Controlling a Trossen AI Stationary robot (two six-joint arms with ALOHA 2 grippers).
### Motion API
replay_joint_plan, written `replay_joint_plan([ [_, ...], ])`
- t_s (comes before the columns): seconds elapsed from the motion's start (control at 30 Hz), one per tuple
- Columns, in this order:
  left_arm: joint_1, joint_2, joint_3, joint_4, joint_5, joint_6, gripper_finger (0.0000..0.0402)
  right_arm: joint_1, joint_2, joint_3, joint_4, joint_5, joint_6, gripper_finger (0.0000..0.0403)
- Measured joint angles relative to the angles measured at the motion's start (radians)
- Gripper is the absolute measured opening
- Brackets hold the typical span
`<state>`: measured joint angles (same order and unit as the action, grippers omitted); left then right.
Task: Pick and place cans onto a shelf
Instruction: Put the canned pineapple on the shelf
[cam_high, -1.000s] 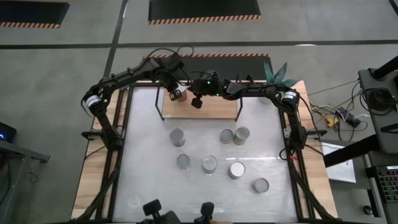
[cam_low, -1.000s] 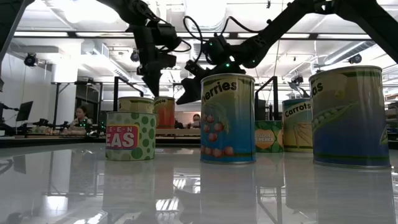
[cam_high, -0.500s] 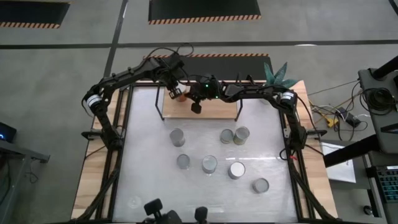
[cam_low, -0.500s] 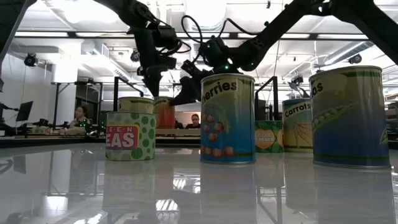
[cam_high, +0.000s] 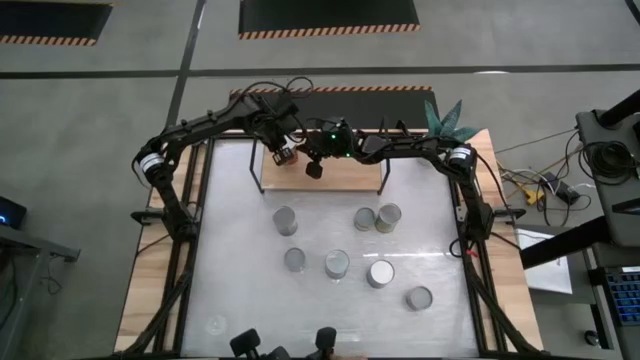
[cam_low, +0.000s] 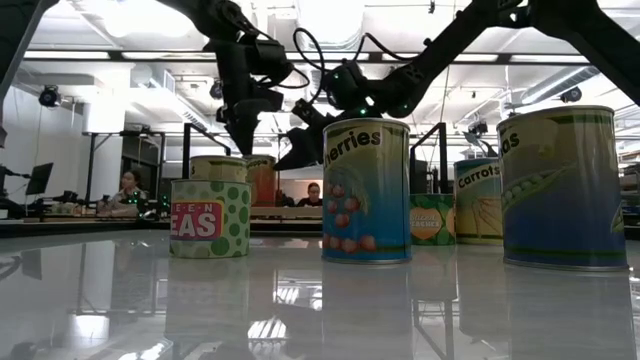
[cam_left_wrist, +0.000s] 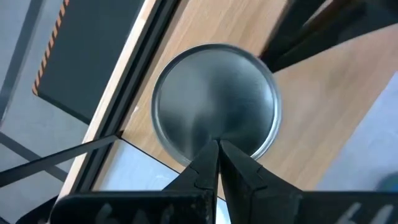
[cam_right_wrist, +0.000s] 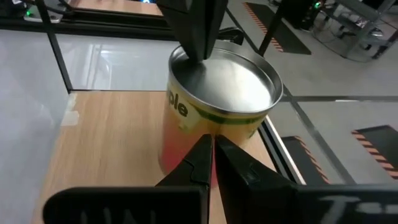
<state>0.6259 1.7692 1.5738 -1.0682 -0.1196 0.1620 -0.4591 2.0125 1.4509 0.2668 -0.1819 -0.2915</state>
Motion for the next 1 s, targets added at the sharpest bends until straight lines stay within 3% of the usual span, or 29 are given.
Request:
replay_joint_plan([
  [0.63,-0.01,-0.006,0.001,-0.05,0.0,-0.076,0.0,0.0,-0.004,0.0,-0.006,0.001,-0.034,0.0009],
  [1.0,-0.01,-0.033,0.001,-0.004,0.0,-0.02,0.0,0.001,-0.132,0.0,-0.249,0.052,-0.06,0.0009],
])
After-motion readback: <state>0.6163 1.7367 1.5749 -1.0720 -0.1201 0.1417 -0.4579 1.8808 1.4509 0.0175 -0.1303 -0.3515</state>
